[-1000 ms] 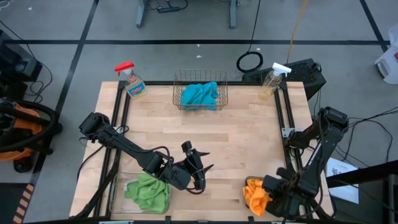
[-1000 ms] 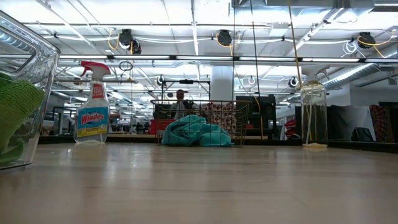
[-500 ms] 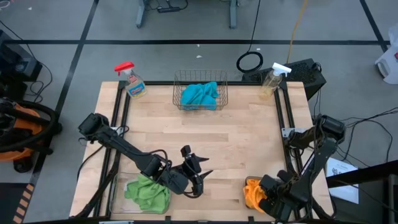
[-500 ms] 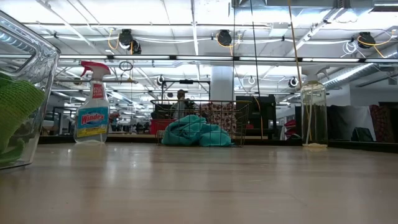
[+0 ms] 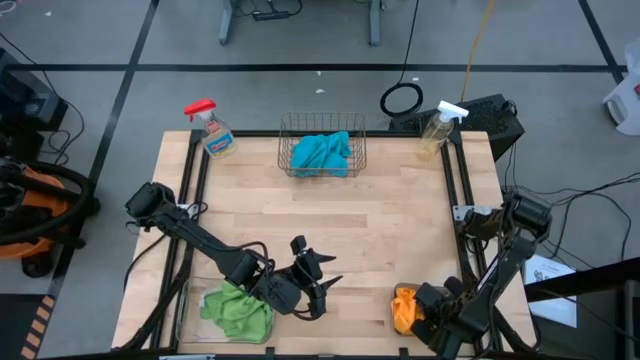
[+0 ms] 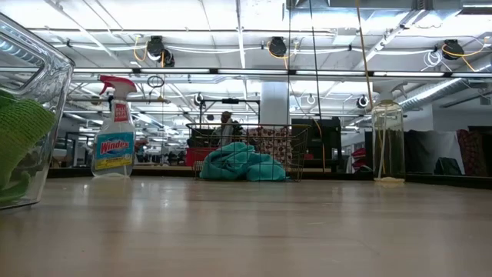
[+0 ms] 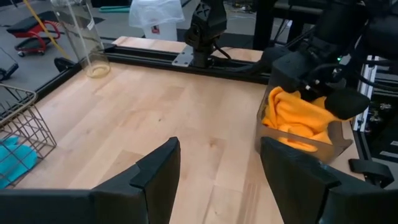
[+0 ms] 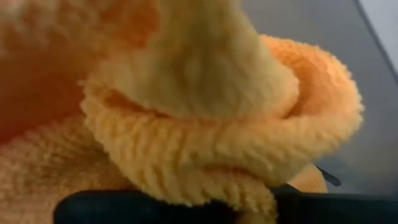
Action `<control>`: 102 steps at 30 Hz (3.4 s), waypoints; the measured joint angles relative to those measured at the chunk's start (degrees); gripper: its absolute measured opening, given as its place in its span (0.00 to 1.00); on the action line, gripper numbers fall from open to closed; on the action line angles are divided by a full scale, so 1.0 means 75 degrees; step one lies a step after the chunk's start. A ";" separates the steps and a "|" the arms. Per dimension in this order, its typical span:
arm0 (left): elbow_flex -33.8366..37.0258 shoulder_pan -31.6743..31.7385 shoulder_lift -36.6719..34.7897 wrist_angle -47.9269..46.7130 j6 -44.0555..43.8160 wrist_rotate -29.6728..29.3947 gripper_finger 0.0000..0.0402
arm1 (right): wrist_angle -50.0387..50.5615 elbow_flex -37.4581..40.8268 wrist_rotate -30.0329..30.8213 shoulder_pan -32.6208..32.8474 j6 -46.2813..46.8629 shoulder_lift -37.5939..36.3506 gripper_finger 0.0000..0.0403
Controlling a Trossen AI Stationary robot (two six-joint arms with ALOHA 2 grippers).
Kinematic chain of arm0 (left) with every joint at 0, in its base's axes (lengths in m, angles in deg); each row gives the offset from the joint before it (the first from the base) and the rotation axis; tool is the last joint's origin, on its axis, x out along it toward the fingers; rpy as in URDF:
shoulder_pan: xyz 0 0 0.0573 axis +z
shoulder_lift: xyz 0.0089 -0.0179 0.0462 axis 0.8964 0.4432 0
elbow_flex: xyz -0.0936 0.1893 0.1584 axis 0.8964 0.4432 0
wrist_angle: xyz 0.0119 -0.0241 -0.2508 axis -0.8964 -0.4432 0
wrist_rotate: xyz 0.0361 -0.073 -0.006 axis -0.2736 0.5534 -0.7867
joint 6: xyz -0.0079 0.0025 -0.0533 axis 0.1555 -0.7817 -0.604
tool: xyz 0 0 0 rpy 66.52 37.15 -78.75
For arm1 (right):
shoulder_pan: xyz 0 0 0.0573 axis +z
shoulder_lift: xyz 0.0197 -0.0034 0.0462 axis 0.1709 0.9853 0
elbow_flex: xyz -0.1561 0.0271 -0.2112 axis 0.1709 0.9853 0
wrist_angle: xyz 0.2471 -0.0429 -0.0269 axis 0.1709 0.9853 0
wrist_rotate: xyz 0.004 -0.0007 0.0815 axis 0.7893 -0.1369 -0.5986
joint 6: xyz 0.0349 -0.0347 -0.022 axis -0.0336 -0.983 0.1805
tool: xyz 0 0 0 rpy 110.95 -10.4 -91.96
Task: Sort microfiber towel by color & place in baskets
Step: Put the yellow microfiber cloth into the black bin
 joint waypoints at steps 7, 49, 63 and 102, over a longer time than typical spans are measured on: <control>0.0000 0.0003 0.0000 0.0000 -0.0003 -0.0003 0.56 | -0.0147 -0.0006 -0.0024 -0.0025 0.0025 0.0202 0.01; 0.0003 0.0003 0.0239 0.0026 0.0009 -0.0009 0.56 | -0.0250 -0.0365 0.5013 0.1656 -0.4282 -0.2406 0.29; 0.0003 0.0003 0.0239 0.0023 0.0015 -0.0008 0.56 | -0.5983 0.3334 0.7295 0.1709 -0.5543 -0.2056 0.00; 0.0003 0.0207 0.0239 0.0169 0.0884 -0.0058 0.56 | -0.7156 0.4176 0.6566 0.1559 -0.7139 -0.2983 0.00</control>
